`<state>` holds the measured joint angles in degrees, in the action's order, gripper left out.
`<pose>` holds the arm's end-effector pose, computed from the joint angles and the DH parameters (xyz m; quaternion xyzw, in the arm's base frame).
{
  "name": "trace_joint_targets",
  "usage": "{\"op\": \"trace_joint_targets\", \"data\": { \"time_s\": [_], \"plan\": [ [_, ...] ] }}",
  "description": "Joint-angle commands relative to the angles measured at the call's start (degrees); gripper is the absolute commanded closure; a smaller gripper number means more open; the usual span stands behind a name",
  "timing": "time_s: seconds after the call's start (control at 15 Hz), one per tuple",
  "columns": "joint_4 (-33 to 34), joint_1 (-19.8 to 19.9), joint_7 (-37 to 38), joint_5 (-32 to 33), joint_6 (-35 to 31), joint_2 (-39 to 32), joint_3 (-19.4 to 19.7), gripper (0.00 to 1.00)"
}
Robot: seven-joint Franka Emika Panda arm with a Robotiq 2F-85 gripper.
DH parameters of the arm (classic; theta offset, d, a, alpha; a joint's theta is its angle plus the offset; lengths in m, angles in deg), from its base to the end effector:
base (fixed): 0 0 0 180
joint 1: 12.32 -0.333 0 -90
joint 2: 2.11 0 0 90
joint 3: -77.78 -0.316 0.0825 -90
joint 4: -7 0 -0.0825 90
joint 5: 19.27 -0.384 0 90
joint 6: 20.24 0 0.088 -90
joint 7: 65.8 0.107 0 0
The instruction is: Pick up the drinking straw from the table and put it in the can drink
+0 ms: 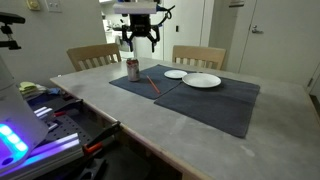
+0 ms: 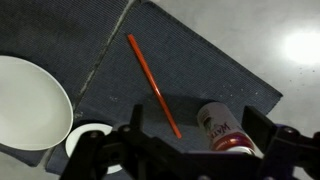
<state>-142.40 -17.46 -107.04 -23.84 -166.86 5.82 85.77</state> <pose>0.4385 -0.0220 0.3091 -0.9530 -0.2978 -0.0531 0.0141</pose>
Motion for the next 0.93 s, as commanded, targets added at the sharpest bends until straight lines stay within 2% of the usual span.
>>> {"op": "trace_joint_targets", "data": {
  "time_s": [0.0, 0.27, 0.47, 0.87],
  "plan": [
    [0.0, 1.5, -0.1, -0.3, -0.7, -1.3, -1.5, 0.00],
    [0.2, 1.3, 0.0, -0.3, -0.5, -0.5, -1.6, 0.00],
    [-1.5, 0.3, -3.5, -2.8, -5.6, -1.7, -1.7, 0.00],
    [-3.5, -1.2, -18.1, -17.8, -12.4, -6.3, -1.8, 0.00]
  ]
}}
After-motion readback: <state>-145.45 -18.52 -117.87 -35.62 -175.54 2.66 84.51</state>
